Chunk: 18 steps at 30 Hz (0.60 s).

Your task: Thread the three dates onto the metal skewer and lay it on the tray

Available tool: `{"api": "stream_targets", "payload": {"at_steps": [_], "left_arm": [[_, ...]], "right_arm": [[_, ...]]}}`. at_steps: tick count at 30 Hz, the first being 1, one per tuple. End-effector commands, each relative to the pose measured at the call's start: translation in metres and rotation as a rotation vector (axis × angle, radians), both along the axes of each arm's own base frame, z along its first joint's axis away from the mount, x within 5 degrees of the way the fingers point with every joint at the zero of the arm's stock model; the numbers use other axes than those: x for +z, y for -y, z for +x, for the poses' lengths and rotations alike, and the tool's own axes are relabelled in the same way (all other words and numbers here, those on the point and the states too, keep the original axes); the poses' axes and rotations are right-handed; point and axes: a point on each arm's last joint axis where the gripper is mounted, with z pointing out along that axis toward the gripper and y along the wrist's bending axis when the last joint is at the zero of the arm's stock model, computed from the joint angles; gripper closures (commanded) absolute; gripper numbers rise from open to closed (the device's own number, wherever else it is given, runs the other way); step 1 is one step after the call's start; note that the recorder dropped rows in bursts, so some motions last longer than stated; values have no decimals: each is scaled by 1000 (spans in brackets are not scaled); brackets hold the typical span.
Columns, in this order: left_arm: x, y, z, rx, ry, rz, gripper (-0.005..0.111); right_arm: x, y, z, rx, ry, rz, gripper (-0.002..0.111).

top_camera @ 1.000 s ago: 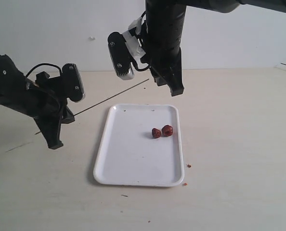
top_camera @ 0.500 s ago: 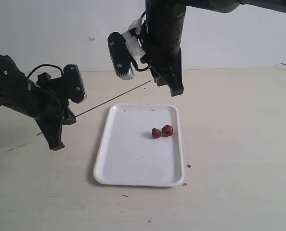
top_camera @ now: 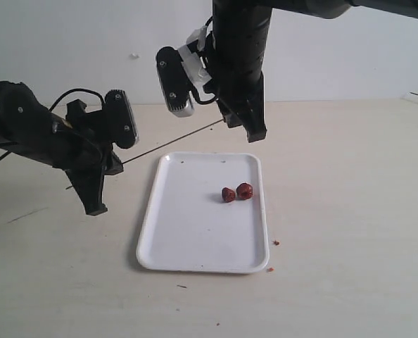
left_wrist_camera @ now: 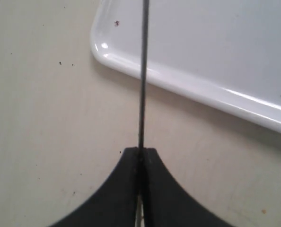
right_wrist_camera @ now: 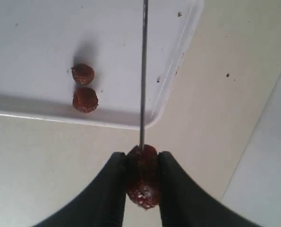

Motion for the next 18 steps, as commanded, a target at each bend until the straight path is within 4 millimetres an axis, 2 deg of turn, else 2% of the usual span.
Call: {"api": "stream_targets", "payload": {"at_steps": [1, 6, 9, 11, 16, 18], "left_arm": [[4, 14, -2, -15, 42, -26, 107], [8, 35, -8, -43, 103, -56, 107], [12, 36, -4, 12, 140, -106, 107], [12, 36, -4, 20, 141, -112, 107], [12, 36, -4, 26, 138, -117, 107], [12, 36, -4, 30, 136, -121, 107]], "right_arm": [[4, -4, -3, 20, -8, 49, 85], [0, -15, -6, 35, -25, 86, 85], [0, -26, -12, 68, -15, 75, 85], [0, -26, -11, 67, -8, 79, 83], [2, -27, -7, 16, 35, 111, 47], [2, -27, -7, 8, 36, 114, 38]]}}
